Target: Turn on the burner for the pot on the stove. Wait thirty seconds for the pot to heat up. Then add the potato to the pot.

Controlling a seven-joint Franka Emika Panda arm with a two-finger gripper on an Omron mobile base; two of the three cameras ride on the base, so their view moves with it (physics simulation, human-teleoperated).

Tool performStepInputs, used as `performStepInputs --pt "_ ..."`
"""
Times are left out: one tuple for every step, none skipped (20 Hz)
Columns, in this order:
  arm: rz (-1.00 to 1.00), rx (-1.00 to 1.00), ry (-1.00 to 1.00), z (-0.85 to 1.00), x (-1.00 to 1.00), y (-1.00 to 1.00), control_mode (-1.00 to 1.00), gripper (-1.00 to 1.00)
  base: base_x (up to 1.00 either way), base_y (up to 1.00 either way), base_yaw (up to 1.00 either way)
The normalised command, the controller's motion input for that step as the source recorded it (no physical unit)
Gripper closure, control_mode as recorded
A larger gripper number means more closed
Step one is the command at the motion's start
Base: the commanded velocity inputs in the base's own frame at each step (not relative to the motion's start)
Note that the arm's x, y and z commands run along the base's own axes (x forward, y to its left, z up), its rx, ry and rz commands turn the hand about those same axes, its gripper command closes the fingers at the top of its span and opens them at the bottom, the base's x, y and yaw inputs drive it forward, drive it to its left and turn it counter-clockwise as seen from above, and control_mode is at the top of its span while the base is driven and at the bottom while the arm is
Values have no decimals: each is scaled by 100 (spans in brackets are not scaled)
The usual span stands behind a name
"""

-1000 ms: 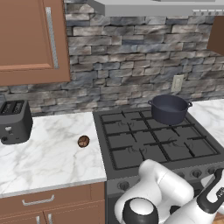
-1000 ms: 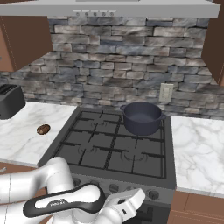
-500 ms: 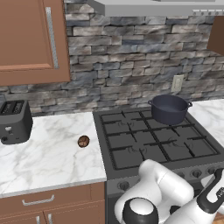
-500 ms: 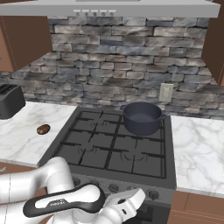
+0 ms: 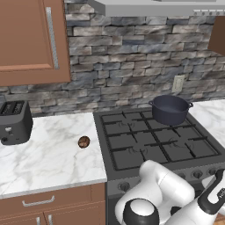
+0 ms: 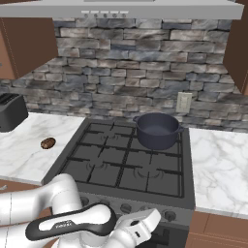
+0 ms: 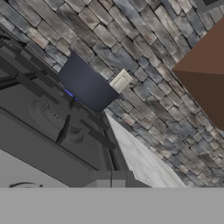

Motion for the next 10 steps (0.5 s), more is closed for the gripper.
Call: performStepInputs --pt "0 0 0 0 0 0 -100 100 0 0 0" --pt "0 0 0 0 0 0 -100 100 0 0 0" --pt "0 0 0 0 0 0 -100 100 0 0 0" --pt "0 0 0 0 0 0 -100 100 0 0 0" --pt "0 0 0 0 0 0 -100 100 0 0 0" --pt "0 0 0 0 0 0 -100 100 0 0 0" --pt "0 0 0 0 0 0 -100 100 0 0 0" --pt "0 0 0 0 0 0 -100 100 0 0 0" --pt "0 0 0 0 0 0 -100 100 0 0 0" --pt "0 0 0 0 0 0 -100 100 0 0 0"
